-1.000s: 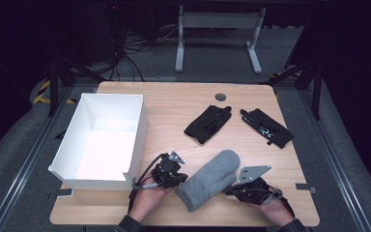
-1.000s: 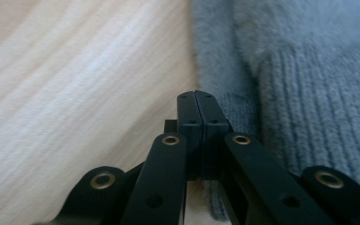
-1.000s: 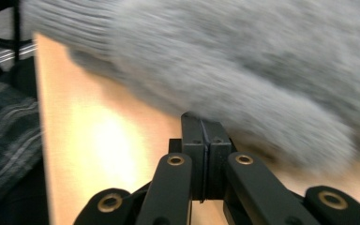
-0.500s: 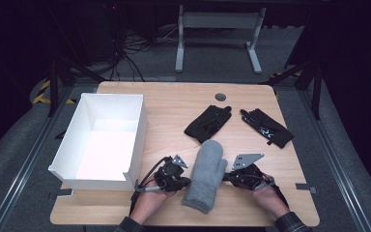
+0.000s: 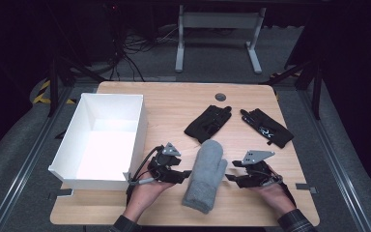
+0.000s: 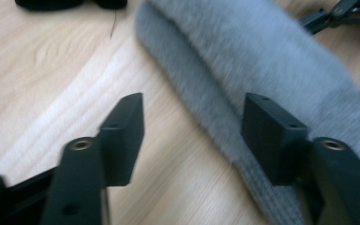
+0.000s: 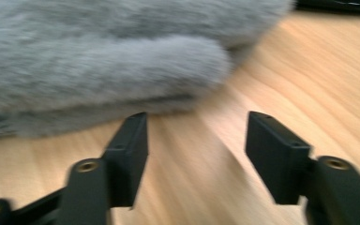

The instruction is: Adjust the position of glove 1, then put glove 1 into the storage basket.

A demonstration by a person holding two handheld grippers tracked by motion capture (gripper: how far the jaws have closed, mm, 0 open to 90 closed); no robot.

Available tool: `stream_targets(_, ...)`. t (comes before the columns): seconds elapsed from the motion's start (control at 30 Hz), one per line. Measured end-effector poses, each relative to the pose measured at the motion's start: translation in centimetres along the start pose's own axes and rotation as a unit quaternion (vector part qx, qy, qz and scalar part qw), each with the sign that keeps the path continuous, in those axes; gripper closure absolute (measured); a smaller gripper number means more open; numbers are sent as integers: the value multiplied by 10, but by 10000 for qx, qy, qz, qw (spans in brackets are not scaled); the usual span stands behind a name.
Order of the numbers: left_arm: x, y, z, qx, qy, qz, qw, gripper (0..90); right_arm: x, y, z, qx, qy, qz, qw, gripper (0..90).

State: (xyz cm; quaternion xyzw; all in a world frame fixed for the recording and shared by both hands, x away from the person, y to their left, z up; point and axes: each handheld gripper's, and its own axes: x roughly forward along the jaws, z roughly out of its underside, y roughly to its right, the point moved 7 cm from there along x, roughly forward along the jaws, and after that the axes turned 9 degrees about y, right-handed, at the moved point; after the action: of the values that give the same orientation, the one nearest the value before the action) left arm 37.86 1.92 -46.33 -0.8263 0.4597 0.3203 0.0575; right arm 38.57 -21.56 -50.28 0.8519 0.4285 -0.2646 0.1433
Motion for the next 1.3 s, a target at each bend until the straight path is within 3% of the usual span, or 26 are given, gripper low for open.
stream_targets(0.23, 15, 8, -18, 228, 9, 72, 9997, 177, -14, 30, 12, 197, 41, 416, 9989, 262)
stream_targets(0.47, 33, 11, -28, 291, -29, 73, 9995, 137, -20, 49, 25, 360, -52, 634, 9973, 250)
stream_targets(0.77, 56, 16, -25, 321, -240, 119, 9991, 96, -18, 50, 27, 377, -49, 642, 9972, 236)
stream_targets(0.97, 69, 12, -14, 252, -392, 120, 9988, 76, -18, 50, 28, 382, -23, 647, 9972, 233)
stream_targets(1.3, 80, 9, -1, -8, -544, 457, 9975, 114, -18, 50, 28, 377, -7, 644, 9972, 232)
